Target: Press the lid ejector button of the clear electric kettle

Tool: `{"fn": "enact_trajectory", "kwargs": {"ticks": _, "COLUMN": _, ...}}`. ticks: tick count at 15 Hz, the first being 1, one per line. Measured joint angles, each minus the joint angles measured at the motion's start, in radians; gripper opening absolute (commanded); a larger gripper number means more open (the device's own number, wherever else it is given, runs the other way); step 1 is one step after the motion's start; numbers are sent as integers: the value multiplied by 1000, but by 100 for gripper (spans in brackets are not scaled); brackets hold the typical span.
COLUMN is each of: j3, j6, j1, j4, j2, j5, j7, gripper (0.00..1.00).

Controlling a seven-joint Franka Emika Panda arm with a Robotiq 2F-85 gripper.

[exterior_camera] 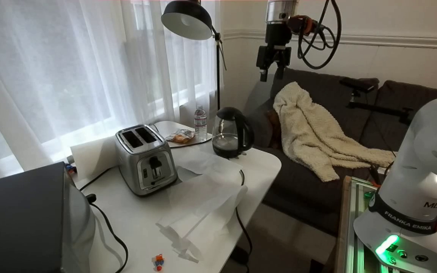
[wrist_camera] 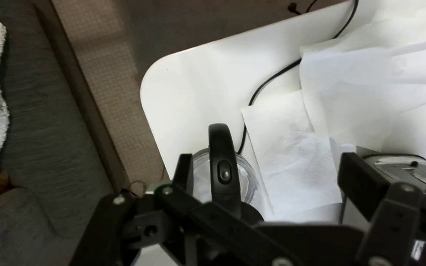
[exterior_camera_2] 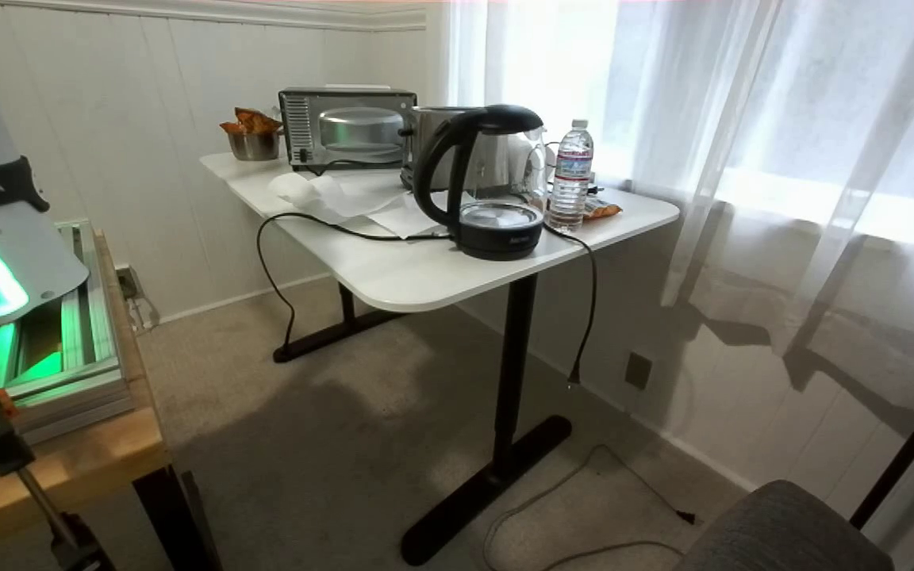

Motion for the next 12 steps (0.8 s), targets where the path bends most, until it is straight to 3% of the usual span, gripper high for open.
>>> {"fn": "enact_trajectory", "kwargs": {"ticks": 1, "j3": 0, "j6": 6, "j1": -5, "j4": -19, "j2": 1, "j5": -10, "j7": 0, "gripper": 75}}
{"fn": "enact_trajectory", "kwargs": {"ticks": 3, "j3": 0, "j6": 51, "j1": -16, "j4": -60, "j2": 6, "j5": -18, "j7": 2, "gripper": 66}}
{"fn": "enact_trajectory", "kwargs": {"ticks": 9, "j3": 4, "j6": 254, "j1": -23, "j4": -176, "j2": 46, "j5": -18, "j7": 2, "gripper": 22}}
{"fn": "enact_trajectory", "kwargs": {"ticks": 12, "j3": 16, "j6": 379, "j1": -23, "j4": -225, "j2": 76, "j5": -18, "j7": 2, "gripper": 5}}
